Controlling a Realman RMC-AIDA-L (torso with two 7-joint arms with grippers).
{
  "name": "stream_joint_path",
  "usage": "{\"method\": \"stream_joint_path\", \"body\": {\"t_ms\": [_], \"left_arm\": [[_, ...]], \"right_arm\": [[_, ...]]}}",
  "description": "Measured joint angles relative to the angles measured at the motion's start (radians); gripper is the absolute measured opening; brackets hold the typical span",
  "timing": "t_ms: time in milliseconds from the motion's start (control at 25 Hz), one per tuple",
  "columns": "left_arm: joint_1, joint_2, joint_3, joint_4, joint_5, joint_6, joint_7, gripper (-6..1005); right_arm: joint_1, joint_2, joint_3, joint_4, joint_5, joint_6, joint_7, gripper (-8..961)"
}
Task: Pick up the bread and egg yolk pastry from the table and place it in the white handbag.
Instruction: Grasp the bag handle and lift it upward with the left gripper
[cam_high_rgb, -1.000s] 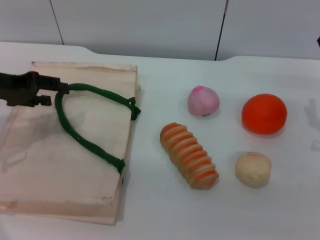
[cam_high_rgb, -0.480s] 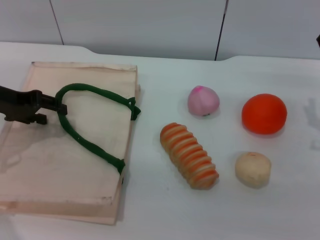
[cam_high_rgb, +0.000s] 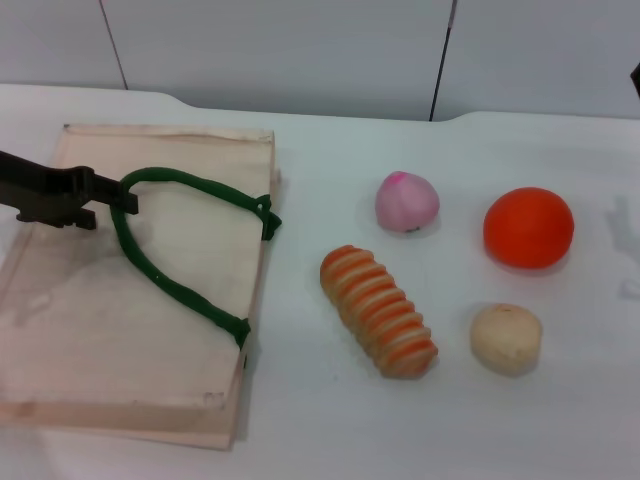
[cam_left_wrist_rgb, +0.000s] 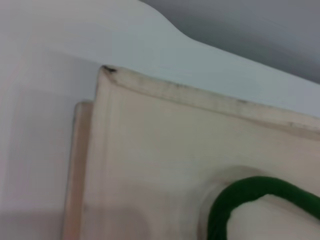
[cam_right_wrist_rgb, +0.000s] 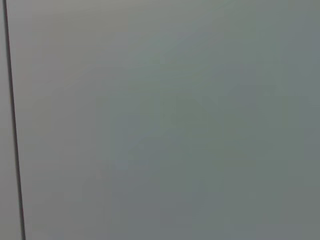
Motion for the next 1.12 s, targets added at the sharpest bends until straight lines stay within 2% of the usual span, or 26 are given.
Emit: {"method": "stream_joint_path", "body": {"t_ms": [120, 320, 560, 840, 1040, 1120], "left_arm": [[-0.010, 0.000, 0.037, -0.034, -0.002, 0.036, 0.000, 677], [-0.032, 0.002, 0.052, -0.095, 0.010, 0.088, 0.000, 676], [-0.036, 0.003, 0.096, -0.127, 0.013, 0.136, -0.002, 674], [-0.038, 0.002, 0.106, -0.147, 0.021, 0.167, -0.001, 673], [-0.042, 0.002, 0.144, -0.167, 0.022, 0.192, -0.007, 431], [-0.047, 0.002, 0.154, -0.183, 0.022, 0.205, -0.009, 389]], "right_arm": [[0.000, 0.000, -0.001, -0.002, 0.000, 0.000, 0.000, 883], [0.001, 0.000, -0.002, -0.004, 0.000, 0.000, 0.000, 883], [0.001, 0.000, -0.003, -0.006, 0.000, 0.002, 0.000, 883], [0.002, 0.000, -0.007, -0.010, -0.001, 0.015, 0.000, 883], [0.003, 0.001, -0.007, -0.011, -0.003, 0.015, 0.000, 883], [0.003, 0.002, -0.008, -0.013, -0.004, 0.015, 0.000, 883]]}}
